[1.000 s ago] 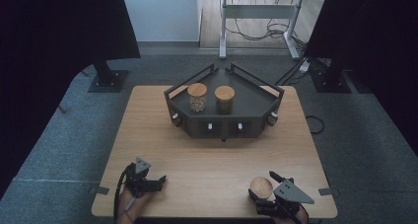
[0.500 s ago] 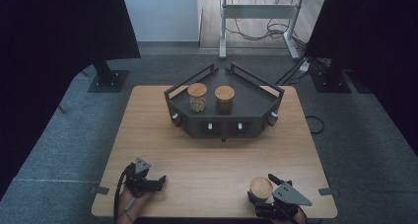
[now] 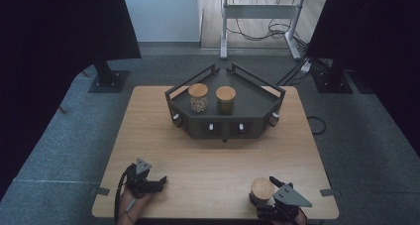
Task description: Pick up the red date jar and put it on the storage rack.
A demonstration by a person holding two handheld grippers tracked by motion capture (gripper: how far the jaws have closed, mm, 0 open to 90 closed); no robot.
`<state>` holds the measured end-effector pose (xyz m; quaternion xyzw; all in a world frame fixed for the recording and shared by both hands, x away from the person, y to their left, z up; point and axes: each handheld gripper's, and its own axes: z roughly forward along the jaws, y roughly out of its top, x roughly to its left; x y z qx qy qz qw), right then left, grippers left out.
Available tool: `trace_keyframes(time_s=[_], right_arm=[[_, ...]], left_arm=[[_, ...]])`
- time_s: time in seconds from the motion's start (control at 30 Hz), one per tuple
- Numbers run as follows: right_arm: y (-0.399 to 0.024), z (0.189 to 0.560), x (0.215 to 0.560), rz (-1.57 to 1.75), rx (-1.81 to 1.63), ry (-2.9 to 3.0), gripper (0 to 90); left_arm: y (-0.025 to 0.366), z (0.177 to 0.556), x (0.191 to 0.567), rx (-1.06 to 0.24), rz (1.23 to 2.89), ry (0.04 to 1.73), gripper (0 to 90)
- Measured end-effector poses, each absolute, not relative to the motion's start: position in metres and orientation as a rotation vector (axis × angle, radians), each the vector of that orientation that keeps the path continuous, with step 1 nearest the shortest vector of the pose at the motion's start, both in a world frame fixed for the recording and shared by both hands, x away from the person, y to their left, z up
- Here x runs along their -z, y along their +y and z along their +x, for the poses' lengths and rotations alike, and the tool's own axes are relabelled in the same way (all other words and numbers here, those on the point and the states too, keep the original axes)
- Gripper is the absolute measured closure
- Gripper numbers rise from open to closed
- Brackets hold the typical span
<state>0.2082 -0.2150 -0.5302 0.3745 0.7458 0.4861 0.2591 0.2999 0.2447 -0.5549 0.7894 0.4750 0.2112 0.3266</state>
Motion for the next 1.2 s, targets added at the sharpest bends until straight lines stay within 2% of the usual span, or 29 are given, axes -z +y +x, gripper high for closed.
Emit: trace_keyframes(time_s=[0.47, 0.7, 1.2], right_arm=[[-0.2190, 0.2107, 0.5361, 1.049, -1.343, 2.047, 15.3], [-0.2195, 0.2117, 0.5389, 1.057, -1.351, 2.066, 23.4], [-0.2175, 0.2100, 0.5389, 1.057, -1.328, 2.054, 24.8]], left_arm=[[0.2446, 0.2999, 0.5549, -0.553, 2.067, 1.245, 3.0], [0.2447, 0.2999, 0.5549, -0.553, 2.068, 1.244, 3.0], [0.2447, 0.2999, 0.5549, -0.553, 2.068, 1.245, 3.0]])
